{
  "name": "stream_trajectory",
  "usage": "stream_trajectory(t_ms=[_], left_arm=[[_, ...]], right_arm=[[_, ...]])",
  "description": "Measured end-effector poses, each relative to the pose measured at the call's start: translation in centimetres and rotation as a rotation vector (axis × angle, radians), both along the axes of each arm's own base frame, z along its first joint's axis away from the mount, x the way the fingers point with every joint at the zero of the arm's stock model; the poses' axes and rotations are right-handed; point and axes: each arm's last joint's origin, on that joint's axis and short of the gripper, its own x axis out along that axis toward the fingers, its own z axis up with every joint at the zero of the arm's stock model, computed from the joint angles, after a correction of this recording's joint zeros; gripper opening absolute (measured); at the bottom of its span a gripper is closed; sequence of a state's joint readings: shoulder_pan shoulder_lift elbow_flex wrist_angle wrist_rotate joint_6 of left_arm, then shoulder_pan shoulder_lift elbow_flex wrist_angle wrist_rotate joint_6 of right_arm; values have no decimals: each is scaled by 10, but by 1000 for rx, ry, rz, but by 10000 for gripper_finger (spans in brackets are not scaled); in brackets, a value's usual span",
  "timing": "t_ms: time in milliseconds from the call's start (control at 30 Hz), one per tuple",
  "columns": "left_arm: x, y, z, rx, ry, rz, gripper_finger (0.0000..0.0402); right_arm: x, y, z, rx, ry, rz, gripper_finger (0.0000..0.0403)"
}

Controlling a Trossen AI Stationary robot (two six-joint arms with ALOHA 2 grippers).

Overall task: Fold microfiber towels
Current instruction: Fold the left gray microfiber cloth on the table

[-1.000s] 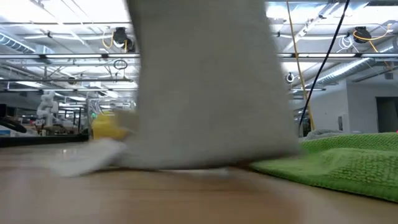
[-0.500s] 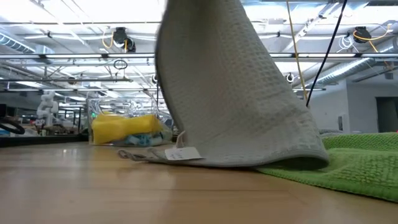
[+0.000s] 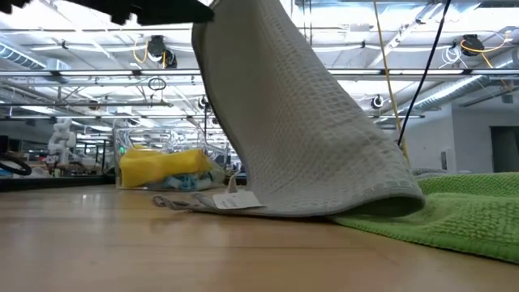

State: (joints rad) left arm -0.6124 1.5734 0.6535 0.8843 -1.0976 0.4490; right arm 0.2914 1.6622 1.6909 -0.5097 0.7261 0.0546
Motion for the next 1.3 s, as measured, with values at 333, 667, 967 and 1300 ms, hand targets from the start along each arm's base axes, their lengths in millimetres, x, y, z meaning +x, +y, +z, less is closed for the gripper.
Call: stream_trajectory(t_ms=[333,667,967,1300], left_arm=[[39,14,-23,-77,-46,315,349],[39,0,-13,-117,-88,299,188],[26,-17,-11,-157,-128,321,118],[13,-27,6,-93,-85,273,12]], right_arm=[[3,-11,-2,38,22,25,4],[2,-11,-4,42,42,21,4],[0,-3,-5,54,46,37,4],[-7,27,-4,84,26,137,4]])
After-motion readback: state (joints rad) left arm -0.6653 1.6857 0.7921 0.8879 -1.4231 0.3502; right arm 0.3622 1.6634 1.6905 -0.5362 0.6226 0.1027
